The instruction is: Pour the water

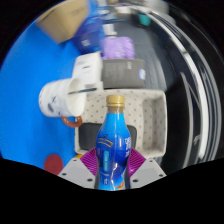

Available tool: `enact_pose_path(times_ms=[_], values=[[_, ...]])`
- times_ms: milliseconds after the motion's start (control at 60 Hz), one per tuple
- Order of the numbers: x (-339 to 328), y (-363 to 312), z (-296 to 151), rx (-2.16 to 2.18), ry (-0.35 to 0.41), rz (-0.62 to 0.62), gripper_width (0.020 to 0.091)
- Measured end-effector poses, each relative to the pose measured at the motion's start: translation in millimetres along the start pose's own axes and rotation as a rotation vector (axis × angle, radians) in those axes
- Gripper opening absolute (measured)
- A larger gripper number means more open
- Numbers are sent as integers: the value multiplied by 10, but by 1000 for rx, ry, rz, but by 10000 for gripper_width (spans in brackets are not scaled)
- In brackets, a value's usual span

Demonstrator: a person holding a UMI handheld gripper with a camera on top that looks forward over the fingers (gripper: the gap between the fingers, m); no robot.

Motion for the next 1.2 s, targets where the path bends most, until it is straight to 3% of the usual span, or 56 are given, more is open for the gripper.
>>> enact_pose_path(times_ms=[267,400,667,750,983,1067,1083,1200], values=[[-46,-11,301,1003,-78,-46,344],[29,-225,532,1282,-109,-80,345],[76,-594,605,1484,-55,-129,362],[58,-580,638,1494,-34,-87,353],[7,-587,668,1513,-43,-67,538],[-42,-647,675,1532,-76,-109,720],[-63,-651,669,1537,-77,-115,784],[-303,-646,646,1570,-80,-144,824]])
Point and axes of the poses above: the point between the fingertips, and its own axes, seen from behind it with the camera up: y to the right, z down, x forward, the way the camera looks, the point moved 2 cm from there along -x, backward, against the way the camera looks, and after that the axes turned 4 degrees about z, right-handed, at the moved point
